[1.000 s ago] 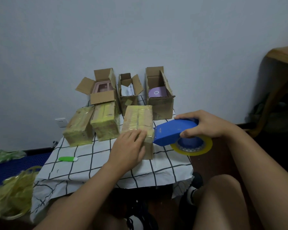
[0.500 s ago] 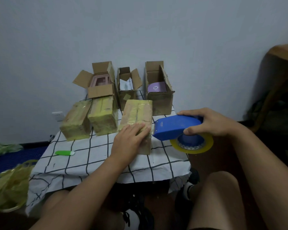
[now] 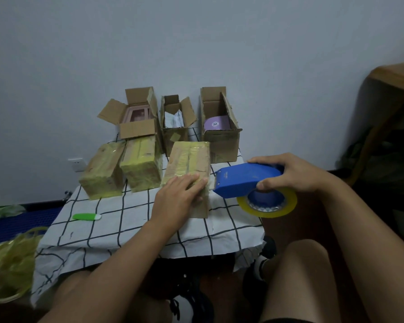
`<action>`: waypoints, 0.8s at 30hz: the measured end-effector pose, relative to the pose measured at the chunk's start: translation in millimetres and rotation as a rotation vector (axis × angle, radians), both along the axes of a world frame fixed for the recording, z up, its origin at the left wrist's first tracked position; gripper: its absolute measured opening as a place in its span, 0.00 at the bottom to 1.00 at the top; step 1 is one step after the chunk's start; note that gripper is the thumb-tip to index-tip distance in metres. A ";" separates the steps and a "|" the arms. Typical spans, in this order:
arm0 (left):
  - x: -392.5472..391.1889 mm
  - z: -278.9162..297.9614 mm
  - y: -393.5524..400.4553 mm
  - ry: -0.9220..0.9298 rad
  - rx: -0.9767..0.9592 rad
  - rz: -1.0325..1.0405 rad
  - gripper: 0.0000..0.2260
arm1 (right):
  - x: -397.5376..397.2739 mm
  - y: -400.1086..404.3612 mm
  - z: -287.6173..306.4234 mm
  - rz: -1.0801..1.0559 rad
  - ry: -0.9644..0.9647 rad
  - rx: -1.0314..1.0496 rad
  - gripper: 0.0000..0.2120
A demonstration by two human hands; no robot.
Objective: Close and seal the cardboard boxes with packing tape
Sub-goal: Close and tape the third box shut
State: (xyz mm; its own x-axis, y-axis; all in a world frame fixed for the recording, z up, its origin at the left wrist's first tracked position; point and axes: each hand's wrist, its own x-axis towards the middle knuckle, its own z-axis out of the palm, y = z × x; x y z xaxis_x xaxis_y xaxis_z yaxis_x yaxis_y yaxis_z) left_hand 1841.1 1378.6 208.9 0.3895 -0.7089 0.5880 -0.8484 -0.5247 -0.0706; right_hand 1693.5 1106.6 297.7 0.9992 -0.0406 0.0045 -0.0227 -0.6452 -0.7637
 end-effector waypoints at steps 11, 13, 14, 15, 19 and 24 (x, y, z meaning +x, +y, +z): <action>0.7 -1.4 0.0 -0.006 -0.002 -0.014 0.20 | -7.6 0.1 5.1 -0.048 0.036 -0.021 0.26; 1.6 -1.2 -0.3 0.004 0.001 -0.028 0.21 | -3.3 5.4 7.0 -0.033 0.045 -0.089 0.26; 1.9 -0.8 -0.3 0.012 0.010 -0.033 0.21 | 0.7 9.5 8.6 -0.019 0.050 -0.137 0.26; 1.8 -0.2 0.1 0.021 0.018 -0.036 0.22 | 5.6 14.7 11.1 -0.001 0.055 -0.183 0.25; -3.7 4.1 -0.6 0.034 0.018 -0.038 0.25 | 29.3 32.6 26.1 0.071 0.075 -0.314 0.18; -6.3 4.4 -2.4 0.023 0.005 -0.042 0.24 | 51.4 44.7 54.7 0.101 0.141 -0.464 0.14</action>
